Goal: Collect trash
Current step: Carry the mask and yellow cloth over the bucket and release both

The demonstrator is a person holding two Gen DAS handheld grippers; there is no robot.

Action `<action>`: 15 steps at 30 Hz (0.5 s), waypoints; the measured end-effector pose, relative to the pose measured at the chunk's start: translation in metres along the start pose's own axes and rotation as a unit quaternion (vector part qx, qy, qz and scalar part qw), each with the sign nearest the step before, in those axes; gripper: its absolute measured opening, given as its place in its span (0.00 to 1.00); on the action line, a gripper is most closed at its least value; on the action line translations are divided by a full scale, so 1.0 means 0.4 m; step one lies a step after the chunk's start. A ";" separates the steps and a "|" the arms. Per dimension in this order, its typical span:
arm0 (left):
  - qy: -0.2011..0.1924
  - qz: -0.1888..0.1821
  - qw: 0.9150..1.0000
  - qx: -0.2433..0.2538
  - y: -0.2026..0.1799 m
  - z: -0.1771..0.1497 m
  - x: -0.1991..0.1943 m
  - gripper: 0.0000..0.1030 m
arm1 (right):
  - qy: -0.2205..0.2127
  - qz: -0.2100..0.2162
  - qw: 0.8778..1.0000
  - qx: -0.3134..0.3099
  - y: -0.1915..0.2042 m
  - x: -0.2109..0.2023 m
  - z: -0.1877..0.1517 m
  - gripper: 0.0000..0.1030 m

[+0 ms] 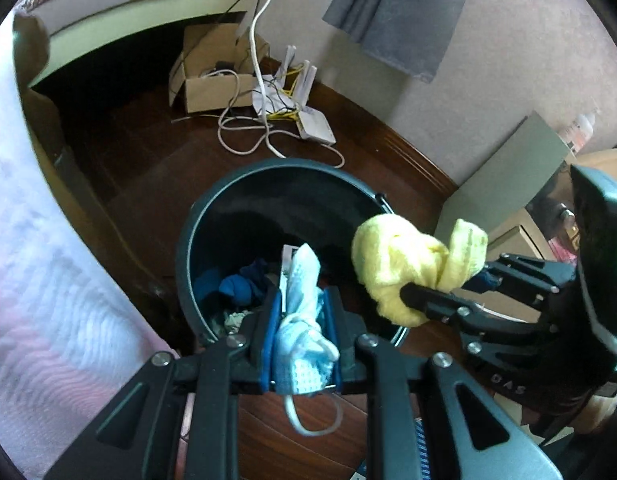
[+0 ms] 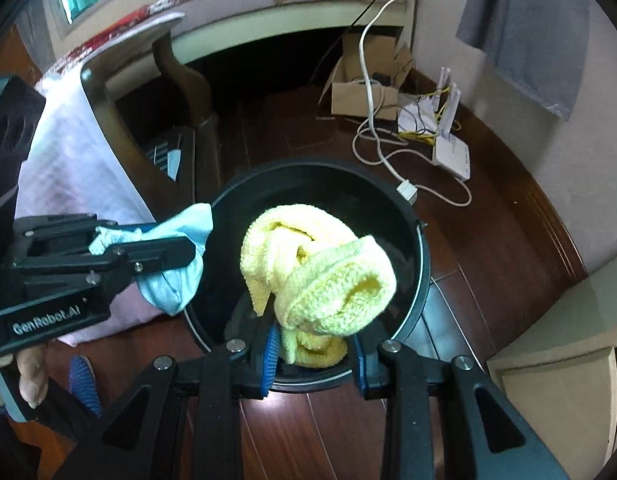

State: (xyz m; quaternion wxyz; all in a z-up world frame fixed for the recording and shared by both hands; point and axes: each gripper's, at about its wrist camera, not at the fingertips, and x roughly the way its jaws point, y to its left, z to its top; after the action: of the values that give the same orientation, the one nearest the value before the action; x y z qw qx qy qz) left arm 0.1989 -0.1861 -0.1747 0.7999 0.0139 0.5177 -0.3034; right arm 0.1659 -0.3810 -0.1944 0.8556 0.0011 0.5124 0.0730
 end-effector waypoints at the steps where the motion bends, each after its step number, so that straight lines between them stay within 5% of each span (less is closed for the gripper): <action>1: 0.001 -0.008 1.000 -0.005 0.005 0.000 0.004 0.29 | 0.002 0.000 1.000 -0.003 -0.001 0.007 -0.001 0.32; 2: -0.003 -0.013 1.000 -0.014 0.013 0.001 0.004 0.36 | 0.005 0.001 1.000 -0.006 -0.003 0.017 -0.001 0.33; 3: -0.003 -0.010 1.000 -0.025 0.020 -0.001 0.004 0.65 | 0.010 0.001 1.000 -0.009 -0.003 0.028 -0.004 0.37; 4: -0.008 -0.001 0.999 -0.037 0.030 -0.005 0.002 0.87 | 0.013 -0.010 1.000 -0.017 -0.006 0.043 -0.003 0.55; 6: -0.019 0.018 0.999 -0.048 0.039 -0.018 -0.015 0.93 | 0.010 -0.065 0.997 -0.035 -0.016 0.059 -0.019 0.88; 15: -0.031 0.086 0.995 -0.051 0.061 -0.080 -0.090 0.96 | 0.000 -0.095 0.995 -0.017 -0.042 -0.003 -0.033 1.00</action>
State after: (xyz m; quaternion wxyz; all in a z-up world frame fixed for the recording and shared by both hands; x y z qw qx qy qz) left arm 0.1748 -0.1384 -0.1667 0.8381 0.0085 0.5045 -0.2073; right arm 0.1556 -0.3987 -0.2009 0.8584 -0.0617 0.5093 0.0001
